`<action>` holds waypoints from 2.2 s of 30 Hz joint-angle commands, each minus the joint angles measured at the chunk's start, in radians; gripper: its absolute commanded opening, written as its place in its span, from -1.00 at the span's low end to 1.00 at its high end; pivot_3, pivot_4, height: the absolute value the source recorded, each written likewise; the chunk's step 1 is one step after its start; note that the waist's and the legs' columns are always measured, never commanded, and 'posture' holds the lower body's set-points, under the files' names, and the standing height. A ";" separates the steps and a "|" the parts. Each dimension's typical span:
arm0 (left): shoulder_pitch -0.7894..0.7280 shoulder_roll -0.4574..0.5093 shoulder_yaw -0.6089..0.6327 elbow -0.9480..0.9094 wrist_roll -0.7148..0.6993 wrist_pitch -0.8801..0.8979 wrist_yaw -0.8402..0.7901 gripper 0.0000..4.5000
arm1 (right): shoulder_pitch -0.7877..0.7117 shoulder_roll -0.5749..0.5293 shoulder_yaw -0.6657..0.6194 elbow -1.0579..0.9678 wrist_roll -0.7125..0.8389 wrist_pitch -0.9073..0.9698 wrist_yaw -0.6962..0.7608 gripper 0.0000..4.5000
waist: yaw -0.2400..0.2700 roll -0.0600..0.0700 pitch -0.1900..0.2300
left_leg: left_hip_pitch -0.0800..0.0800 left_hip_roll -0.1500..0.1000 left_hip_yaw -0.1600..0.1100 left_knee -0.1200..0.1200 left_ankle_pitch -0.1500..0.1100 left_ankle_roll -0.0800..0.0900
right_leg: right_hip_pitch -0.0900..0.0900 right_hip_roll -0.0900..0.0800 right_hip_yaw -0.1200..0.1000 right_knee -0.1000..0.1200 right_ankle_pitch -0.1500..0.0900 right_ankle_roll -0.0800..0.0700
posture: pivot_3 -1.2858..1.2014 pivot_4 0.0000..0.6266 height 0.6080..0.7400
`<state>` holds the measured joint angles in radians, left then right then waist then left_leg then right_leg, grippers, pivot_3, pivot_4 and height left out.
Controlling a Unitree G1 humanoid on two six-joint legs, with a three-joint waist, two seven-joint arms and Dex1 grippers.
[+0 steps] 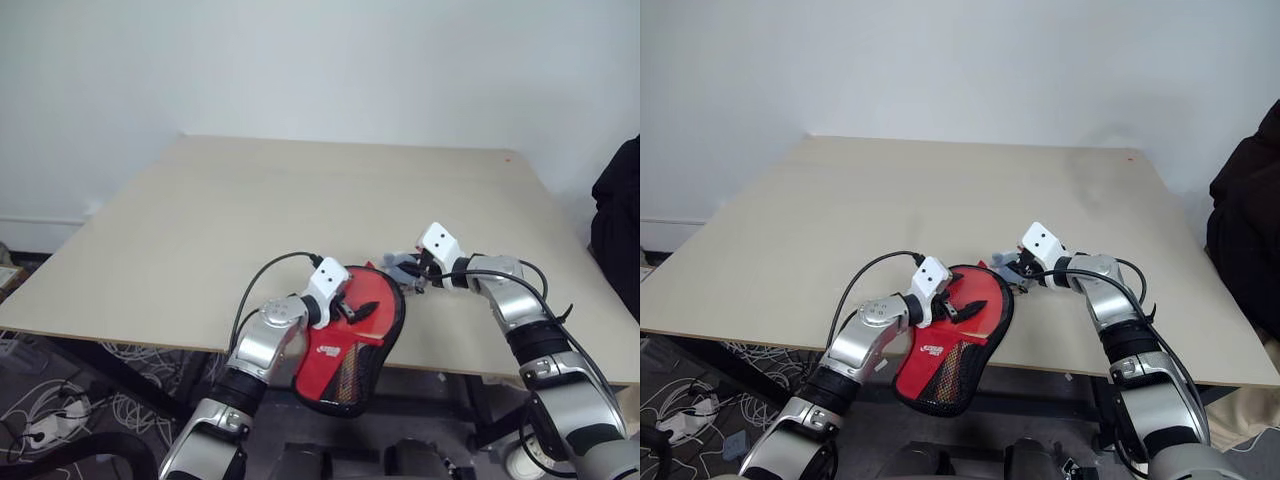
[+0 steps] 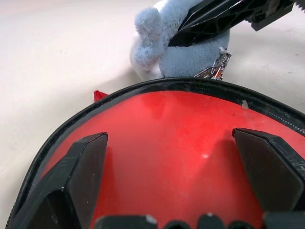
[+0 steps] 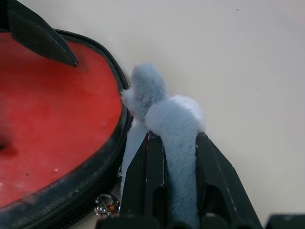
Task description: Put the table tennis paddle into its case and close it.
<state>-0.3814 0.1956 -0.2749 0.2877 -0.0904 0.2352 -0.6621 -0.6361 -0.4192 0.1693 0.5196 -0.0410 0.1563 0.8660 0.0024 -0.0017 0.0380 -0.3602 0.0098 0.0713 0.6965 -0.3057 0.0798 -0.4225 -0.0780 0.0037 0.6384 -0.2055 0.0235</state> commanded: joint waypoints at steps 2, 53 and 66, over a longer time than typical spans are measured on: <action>0.066 0.022 -0.024 0.097 0.023 0.039 -0.034 1.00 | -0.009 -0.053 -0.028 -0.008 -0.001 -0.042 -0.011 -0.88 | -0.004 0.000 0.000 | 0.000 0.000 0.000 0.000 0.000 0.000 | 0.000 0.000 0.000 0.000 0.000 0.000 | 0.03 -1.00 1.00; 0.068 0.035 -0.011 0.099 0.020 0.068 -0.113 1.00 | 0.132 -0.253 -0.051 -0.078 0.063 -0.079 0.046 -0.88 | 0.005 0.007 -0.005 | 0.000 -0.003 -0.008 -0.003 -0.004 0.007 | 0.010 -0.009 -0.013 -0.019 0.002 0.005 | 0.03 -1.00 1.00; 0.060 0.033 -0.013 0.108 0.024 0.068 -0.110 1.00 | 0.005 -0.323 -0.035 -0.135 0.162 0.070 0.311 0.68 | 0.006 0.010 -0.007 | 0.000 -0.002 -0.009 -0.002 -0.006 0.003 | 0.010 -0.009 -0.013 -0.018 0.002 0.004 | 0.03 -1.00 1.00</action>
<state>-0.3694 0.2117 -0.2608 0.2886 -0.1000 0.2446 -0.7736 -0.5624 -0.7142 0.1654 0.4024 0.0980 0.2425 1.1240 0.0089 0.0078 0.0312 -0.3600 0.0080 0.0624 0.6941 -0.3122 0.0829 -0.4127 -0.0869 -0.0096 0.6200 -0.2036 0.0279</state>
